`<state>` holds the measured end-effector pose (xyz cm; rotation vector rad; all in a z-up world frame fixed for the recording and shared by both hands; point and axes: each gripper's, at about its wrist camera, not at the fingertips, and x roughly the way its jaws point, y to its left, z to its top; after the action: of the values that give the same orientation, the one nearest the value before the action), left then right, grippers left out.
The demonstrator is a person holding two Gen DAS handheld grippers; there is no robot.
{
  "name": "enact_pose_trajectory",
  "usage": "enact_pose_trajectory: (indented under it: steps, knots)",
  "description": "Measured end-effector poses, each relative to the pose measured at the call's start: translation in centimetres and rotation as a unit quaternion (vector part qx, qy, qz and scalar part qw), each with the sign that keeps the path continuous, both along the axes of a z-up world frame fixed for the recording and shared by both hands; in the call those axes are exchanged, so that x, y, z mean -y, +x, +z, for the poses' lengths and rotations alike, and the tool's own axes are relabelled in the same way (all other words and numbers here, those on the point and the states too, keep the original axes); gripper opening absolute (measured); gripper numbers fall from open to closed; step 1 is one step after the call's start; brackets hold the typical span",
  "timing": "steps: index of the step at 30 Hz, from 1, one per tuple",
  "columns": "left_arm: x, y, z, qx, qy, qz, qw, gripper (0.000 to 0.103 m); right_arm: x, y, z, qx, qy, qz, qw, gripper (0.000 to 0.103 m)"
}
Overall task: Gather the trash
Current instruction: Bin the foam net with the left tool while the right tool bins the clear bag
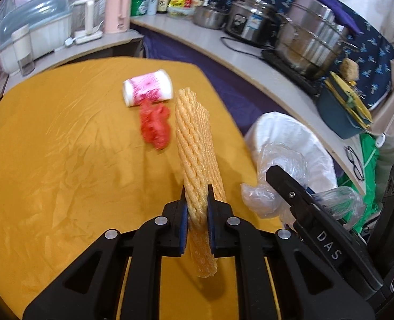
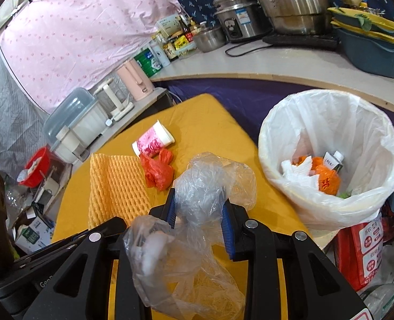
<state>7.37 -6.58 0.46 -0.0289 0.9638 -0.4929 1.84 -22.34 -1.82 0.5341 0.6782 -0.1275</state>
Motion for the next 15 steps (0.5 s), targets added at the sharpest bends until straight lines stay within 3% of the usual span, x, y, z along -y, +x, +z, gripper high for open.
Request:
enact_pose_trajectory:
  steps: [15]
  knots:
    - [9.0, -2.1, 4.0, 0.042, -0.018, -0.088, 0.9951, 0.011, 10.4, -5.7, 3.3, 0.031, -0.032, -0.114, 0.992, 0.029]
